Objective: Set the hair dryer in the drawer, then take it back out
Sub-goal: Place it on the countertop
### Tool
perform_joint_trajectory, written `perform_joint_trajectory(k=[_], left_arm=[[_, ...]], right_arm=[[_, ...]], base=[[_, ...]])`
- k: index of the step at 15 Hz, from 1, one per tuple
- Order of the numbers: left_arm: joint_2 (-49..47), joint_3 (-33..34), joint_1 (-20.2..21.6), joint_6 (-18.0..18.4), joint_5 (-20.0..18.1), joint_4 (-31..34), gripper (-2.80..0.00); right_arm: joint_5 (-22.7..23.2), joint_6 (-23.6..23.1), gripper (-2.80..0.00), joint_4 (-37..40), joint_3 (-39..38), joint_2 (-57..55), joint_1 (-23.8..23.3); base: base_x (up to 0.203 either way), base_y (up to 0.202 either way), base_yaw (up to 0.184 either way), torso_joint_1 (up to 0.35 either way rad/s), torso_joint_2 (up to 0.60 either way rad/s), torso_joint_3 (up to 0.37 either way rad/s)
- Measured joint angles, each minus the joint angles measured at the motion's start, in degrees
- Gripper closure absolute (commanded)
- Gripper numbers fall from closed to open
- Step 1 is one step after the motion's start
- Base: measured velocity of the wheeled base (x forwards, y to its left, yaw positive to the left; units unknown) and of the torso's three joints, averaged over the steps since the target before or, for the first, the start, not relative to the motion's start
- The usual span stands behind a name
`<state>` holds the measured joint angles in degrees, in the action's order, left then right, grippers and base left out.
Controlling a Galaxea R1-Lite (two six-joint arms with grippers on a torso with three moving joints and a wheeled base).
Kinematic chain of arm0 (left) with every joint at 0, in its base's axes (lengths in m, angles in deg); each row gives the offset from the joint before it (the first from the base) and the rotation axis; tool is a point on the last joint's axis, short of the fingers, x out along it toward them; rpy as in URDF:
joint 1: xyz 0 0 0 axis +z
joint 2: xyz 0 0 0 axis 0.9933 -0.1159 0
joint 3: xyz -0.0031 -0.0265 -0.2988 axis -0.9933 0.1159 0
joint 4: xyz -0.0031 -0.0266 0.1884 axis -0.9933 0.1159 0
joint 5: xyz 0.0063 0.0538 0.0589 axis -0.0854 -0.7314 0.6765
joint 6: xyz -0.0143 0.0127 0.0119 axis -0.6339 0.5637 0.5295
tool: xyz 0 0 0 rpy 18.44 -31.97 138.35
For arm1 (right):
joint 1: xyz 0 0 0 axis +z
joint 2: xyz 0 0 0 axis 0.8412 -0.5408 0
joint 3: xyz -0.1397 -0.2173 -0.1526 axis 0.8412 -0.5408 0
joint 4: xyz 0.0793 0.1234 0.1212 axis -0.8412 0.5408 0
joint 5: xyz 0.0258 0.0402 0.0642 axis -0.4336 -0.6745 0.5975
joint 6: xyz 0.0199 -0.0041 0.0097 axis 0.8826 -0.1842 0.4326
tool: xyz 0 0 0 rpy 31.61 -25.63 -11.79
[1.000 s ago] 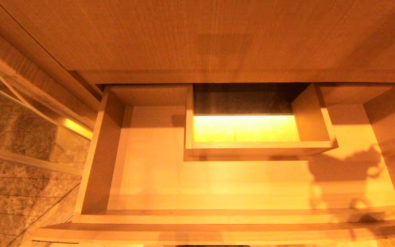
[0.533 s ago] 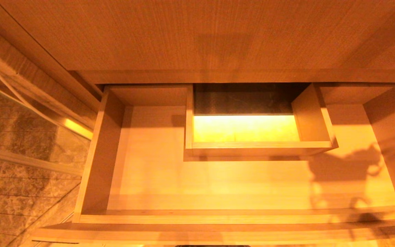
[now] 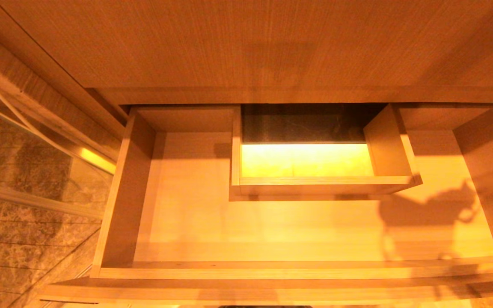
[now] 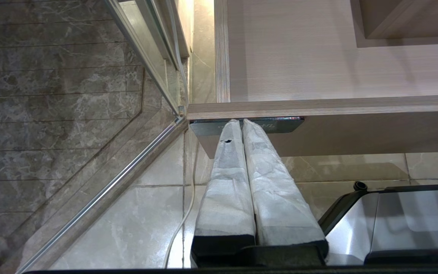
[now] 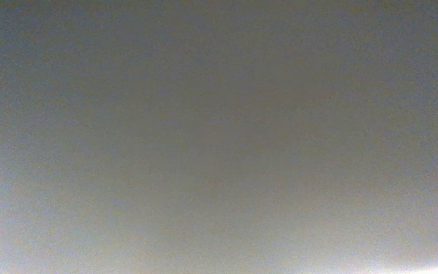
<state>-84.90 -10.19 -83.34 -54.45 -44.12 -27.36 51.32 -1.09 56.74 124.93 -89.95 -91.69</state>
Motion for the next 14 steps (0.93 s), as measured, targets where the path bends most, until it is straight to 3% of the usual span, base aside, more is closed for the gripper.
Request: perform_joint_trajectory(k=[3,14], left_arm=[[0.0,0.0,0.0,0.0,0.0,0.0,0.00],[0.0,0.0,0.0,0.0,0.0,0.0,0.00]], right_arm=[[0.0,-0.4,0.00,-3.3,-0.1,1.0,0.0],[0.0,-1.6,0.00,-2.5,-1.2,3.9,0.0]], base=[[0.000,0.000,0.000,0.000,0.00,0.000],[0.000,0.000,0.000,0.000,0.00,0.000]])
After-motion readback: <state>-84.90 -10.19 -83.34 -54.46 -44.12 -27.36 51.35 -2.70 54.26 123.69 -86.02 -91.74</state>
